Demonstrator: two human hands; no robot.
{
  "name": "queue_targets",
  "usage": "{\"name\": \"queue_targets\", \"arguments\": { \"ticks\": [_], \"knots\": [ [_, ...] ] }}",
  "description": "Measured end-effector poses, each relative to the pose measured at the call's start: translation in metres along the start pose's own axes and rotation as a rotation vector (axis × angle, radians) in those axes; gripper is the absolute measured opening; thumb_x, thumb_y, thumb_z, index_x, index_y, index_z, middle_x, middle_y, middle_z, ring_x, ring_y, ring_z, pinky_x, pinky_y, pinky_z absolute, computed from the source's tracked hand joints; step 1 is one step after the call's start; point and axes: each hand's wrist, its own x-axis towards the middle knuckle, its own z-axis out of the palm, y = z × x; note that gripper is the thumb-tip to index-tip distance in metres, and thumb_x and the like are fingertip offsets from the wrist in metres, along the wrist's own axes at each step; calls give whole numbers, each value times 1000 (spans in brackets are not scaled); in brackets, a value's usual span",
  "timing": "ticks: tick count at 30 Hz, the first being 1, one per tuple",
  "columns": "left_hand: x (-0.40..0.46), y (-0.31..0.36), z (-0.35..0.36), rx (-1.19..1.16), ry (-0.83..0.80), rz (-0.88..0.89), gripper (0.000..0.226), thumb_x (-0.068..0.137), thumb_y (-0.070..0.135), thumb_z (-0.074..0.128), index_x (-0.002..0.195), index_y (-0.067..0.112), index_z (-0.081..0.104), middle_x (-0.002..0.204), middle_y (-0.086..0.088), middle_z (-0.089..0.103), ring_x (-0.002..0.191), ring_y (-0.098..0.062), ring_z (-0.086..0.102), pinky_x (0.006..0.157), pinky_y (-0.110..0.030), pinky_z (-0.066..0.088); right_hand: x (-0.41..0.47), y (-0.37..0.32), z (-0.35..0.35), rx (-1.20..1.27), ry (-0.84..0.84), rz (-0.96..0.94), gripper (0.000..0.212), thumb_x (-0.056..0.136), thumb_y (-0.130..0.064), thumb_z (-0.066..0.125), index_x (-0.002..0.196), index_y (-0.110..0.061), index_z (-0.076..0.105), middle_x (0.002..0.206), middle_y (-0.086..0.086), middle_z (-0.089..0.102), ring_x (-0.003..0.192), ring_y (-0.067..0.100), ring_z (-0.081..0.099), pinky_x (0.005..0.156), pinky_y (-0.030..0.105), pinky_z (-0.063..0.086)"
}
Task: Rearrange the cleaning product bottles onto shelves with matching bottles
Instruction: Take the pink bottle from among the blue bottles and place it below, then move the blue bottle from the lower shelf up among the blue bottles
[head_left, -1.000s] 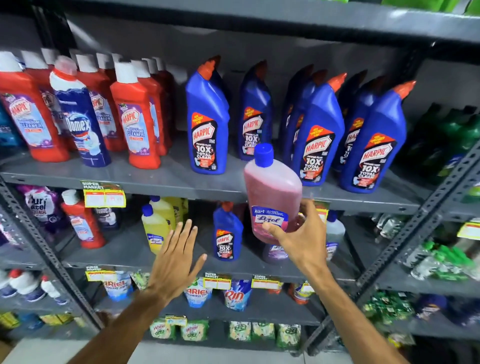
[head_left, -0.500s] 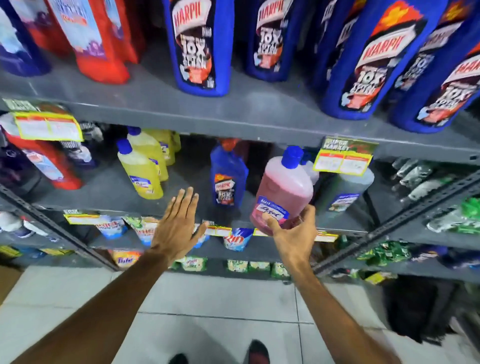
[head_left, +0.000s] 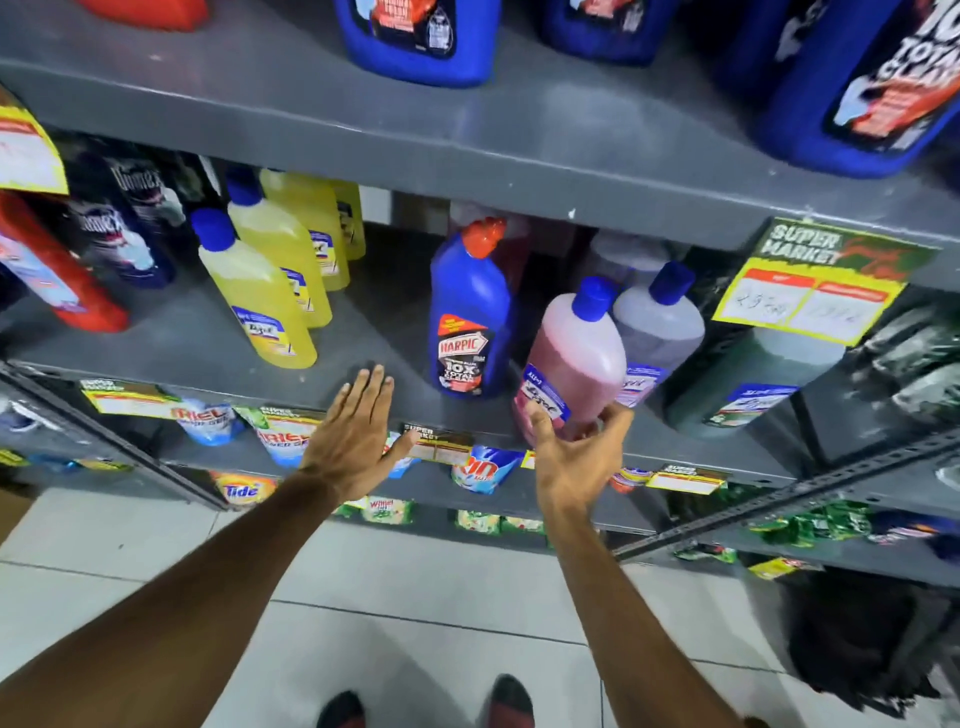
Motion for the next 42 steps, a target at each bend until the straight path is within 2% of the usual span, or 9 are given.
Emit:
{"name": "queue_targets", "arguments": {
  "ticks": [6, 8, 17, 21, 24, 28, 33, 37, 42],
  "knots": [
    [19, -4, 10, 6, 9, -11, 103, 94, 75, 10, 162, -2, 9, 172, -22, 6, 160, -35, 7, 129, -47, 3, 11, -1, 12, -65, 12, -16, 70, 69, -28, 100, 114, -31, 46, 111, 6, 75, 96, 23, 76, 82, 25, 63],
    [20, -5, 12, 26, 16, -9, 103, 94, 76, 11, 162, -2, 10, 172, -22, 9, 160, -35, 9, 129, -48, 5, 14, 1, 17, -69, 17, -38, 70, 68, -28, 101, 113, -31, 47, 109, 4, 74, 95, 23, 75, 77, 12, 58],
    [19, -6, 14, 27, 26, 0, 101, 95, 75, 12, 162, -1, 11, 172, -21, 11, 160, -34, 10, 130, -47, 7, 13, 5, 20, -13, 28, -55, 72, 66, -29, 102, 114, -36, 49, 114, 0, 75, 95, -7, 71, 77, 13, 60],
    [19, -6, 11, 32, 16, -3, 104, 93, 77, 5, 162, 0, 7, 172, -20, 8, 160, -33, 8, 128, -45, 3, 7, -2, 14, -45, 34, -57, 82, 64, -33, 103, 129, -24, 54, 123, 0, 66, 107, 8, 70, 94, 33, 62],
    [18, -3, 8, 31, 4, -11, 104, 92, 77, 4, 162, 0, 7, 173, -20, 7, 160, -32, 7, 128, -44, 2, -14, -16, 4, -76, 117, -231, 90, 68, -36, 101, 140, -16, 52, 128, 7, 50, 119, 13, 54, 102, 31, 52],
    [15, -2, 5, -4, 29, -6, 100, 96, 74, 11, 162, -1, 13, 172, -19, 9, 160, -33, 9, 130, -45, 4, -34, -55, 15, -160, -113, -553, 72, 83, -26, 91, 142, -10, 54, 137, 15, 49, 135, 10, 47, 111, 12, 35],
    [12, 2, 2, -59, 37, -24, 102, 94, 75, 11, 161, -1, 15, 172, -17, 9, 160, -31, 7, 131, -45, 5, -2, -123, 57, -389, -439, -517, 90, 93, -28, 80, 163, -6, 28, 167, 12, 34, 154, 22, 29, 121, 7, 8],
    [14, 2, 2, -60, 25, -28, 103, 92, 76, 5, 162, 1, 12, 172, -16, 7, 161, -30, 5, 131, -45, 4, 27, -145, 80, -613, -562, -479, 91, 90, -26, 82, 159, 3, 30, 160, 20, 41, 148, 35, 40, 125, 33, 26],
    [15, 2, 0, -27, -10, -38, 107, 88, 77, -7, 163, 2, 8, 172, -17, 3, 161, -30, 3, 131, -45, 3, 45, -145, 91, -727, -690, -361, 73, 80, -23, 89, 136, -2, 48, 136, 19, 62, 124, 41, 62, 104, 43, 50]
  ]
}}
